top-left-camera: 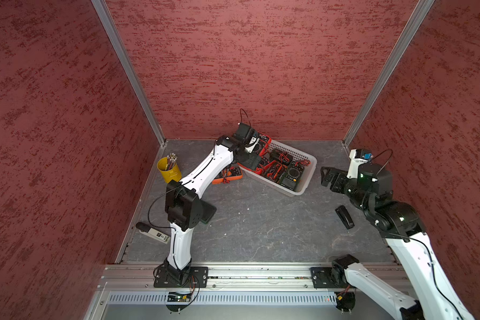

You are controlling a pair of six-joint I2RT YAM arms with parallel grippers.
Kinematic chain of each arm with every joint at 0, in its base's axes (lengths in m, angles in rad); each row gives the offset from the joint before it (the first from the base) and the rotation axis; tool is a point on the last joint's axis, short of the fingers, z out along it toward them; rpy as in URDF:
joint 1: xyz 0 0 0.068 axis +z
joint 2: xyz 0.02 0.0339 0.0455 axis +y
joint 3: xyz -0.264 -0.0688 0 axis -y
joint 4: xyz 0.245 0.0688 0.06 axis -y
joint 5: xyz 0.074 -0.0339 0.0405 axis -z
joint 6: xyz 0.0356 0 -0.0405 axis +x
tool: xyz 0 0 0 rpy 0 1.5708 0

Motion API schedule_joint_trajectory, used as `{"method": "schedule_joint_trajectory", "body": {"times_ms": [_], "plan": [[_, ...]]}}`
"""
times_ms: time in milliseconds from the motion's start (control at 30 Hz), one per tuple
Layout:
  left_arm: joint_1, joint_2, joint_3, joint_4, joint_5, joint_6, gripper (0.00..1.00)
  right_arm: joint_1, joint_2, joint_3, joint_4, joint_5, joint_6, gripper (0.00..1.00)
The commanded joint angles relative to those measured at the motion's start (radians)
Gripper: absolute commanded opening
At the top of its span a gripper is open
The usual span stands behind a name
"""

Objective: Put the multimeter into the basket
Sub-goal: Place the multimeter in the basket.

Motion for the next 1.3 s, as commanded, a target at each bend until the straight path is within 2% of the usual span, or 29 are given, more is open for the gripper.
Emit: {"method": "schedule_joint_trajectory", "body": {"times_ms": [0, 200, 433, 667, 1000, 1267], "plan": [[-0.022, 0.045, 0.113, 0.027, -0.013, -0.012, 0.00, 0.000, 0.000, -0.020, 0.029, 0.002, 0.015, 0.99], [-0.029, 0.174, 0.243, 0.013, -0.011, -0.039, 0.00, 0.000, 0.001, -0.028, 0.026, -0.011, 0.021, 0.99], [-0.016, 0.263, 0.315, -0.003, -0.012, -0.062, 0.00, -0.001, 0.000, -0.032, 0.023, -0.018, 0.027, 0.99], [-0.007, 0.309, 0.321, -0.021, -0.034, -0.056, 0.00, -0.001, 0.007, -0.048, 0.030, -0.026, 0.040, 0.99], [0.016, 0.348, 0.325, -0.029, -0.086, -0.124, 0.00, 0.000, 0.035, -0.055, 0.034, -0.026, 0.047, 0.99], [0.007, 0.421, 0.399, -0.096, -0.144, -0.127, 0.00, 0.000, 0.042, -0.063, 0.043, -0.035, 0.053, 0.99]]}}
